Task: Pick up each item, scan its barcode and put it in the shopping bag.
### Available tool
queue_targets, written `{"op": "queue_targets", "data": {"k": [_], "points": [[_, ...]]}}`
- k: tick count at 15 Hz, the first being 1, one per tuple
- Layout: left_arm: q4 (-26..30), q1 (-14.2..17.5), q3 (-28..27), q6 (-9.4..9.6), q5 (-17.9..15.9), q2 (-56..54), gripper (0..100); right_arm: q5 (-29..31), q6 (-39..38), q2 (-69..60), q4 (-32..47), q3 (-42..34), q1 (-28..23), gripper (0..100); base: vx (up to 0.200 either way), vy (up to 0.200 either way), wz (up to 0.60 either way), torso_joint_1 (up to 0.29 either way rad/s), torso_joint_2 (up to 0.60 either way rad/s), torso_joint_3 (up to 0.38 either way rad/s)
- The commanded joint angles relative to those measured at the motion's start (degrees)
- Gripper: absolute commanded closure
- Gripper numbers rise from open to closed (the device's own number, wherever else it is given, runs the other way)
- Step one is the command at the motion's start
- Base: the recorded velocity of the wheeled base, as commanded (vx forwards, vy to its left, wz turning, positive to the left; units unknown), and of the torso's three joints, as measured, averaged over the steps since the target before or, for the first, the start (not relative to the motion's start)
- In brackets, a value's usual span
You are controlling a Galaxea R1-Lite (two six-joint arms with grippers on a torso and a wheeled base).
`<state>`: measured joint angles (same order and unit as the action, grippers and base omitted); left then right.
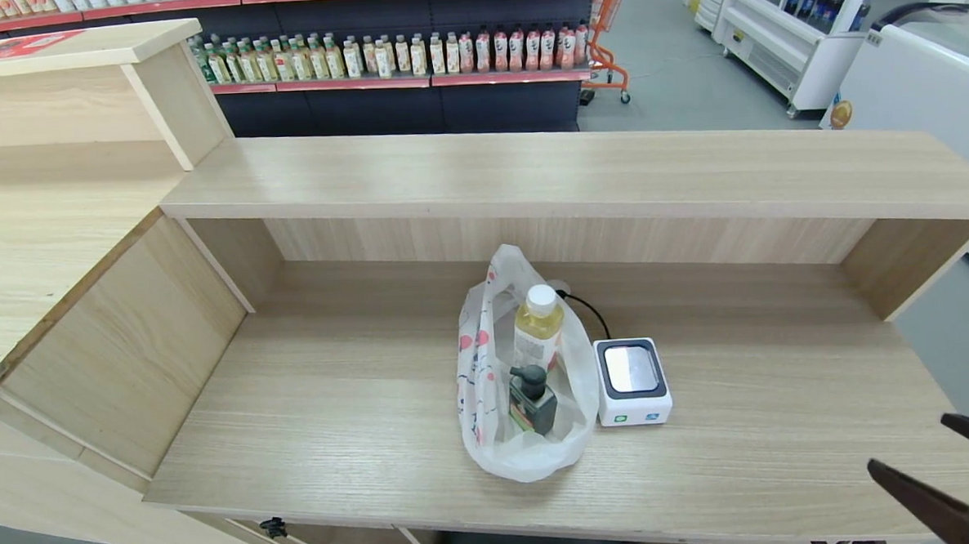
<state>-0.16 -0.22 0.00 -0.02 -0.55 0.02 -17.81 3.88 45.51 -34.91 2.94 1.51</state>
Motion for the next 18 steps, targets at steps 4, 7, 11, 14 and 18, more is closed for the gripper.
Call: {"op": "queue_targets", "data": {"k": [4,7,11,14,18], "points": [[0.0,0.0,0.0,-0.06,0.0,0.0,0,0.1,2.1,-37.4,30.0,-2.9,-5.0,0,0.0,0.0,0.0,0.0,0.0,0.0],[0.0,0.0,0.0,-0.06,-0.1,0.0,0,0.4,1.7,-40.1,32.1,-2.9,-5.4,0,0.0,0.0,0.0,0.0,0.0,0.0],[0.0,0.0,0.0,-0.06,0.0,0.0,0,3.8,1.7,-40.1,32.2,-2.9,-5.4,0,0.0,0.0,0.0,0.0,0.0,0.0],[0.0,0.0,0.0,0.02,0.0,0.0,0,7.1,1.7,-40.1,32.6,-2.9,-5.4,0,0.0,0.0,0.0,0.0,0.0,0.0],[0.0,0.0,0.0,0.02,-0.1,0.0,0,13.4,0.7,-40.1,36.3,-2.8,-5.4,0,0.0,0.0,0.0,0.0,0.0,0.0]]}}
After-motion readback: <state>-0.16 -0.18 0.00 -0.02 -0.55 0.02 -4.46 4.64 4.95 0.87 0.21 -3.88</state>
